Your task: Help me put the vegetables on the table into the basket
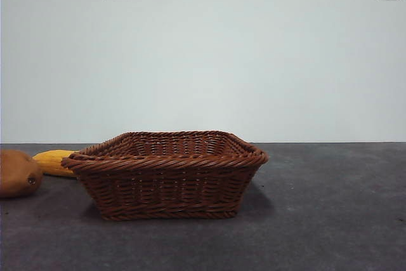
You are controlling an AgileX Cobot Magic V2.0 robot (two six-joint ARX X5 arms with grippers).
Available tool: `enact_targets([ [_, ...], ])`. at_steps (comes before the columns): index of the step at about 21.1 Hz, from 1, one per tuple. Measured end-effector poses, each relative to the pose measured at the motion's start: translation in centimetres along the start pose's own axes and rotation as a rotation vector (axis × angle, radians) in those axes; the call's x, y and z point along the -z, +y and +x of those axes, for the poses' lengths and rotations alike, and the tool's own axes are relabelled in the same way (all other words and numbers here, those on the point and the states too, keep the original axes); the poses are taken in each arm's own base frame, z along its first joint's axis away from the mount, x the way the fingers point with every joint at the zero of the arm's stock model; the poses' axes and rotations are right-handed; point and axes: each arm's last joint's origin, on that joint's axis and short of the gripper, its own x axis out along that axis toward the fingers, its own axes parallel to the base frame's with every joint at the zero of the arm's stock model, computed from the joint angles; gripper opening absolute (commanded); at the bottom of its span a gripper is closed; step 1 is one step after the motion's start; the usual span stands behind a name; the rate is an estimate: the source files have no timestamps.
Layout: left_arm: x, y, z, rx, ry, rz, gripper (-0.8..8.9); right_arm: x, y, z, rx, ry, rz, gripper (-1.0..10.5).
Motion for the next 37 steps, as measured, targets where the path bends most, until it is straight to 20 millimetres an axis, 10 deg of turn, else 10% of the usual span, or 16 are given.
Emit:
enact_targets([
  [8,-1.5,-1.2,-1.1,0.032,0.054,0.032,0.13,0.3,0.1,-0.2,-0.028,0.081,-0.029,0.2],
  [12,-1.5,-1.2,-1.1,0.062,0.061,0.032,5.91,0.3,0.2,-0.2,-0.055,0.086,-0.026,4.2],
  [23,-1.6,-0.7,-0.3,0.059,0.103,0.004,5.98,0.0,0.1,0.8,-0.120,0.136,0.005,5.7],
  [29,-1.8,0.0,0.9,0.055,0.143,-0.023,5.98,-3.6,-1.0,6.9,-0.211,0.199,0.039,5.7],
  [37,-2.6,0.8,2.5,0.055,0.148,-0.026,5.98,-5.3,0.0,20.3,-0.268,0.419,0.038,5.7],
])
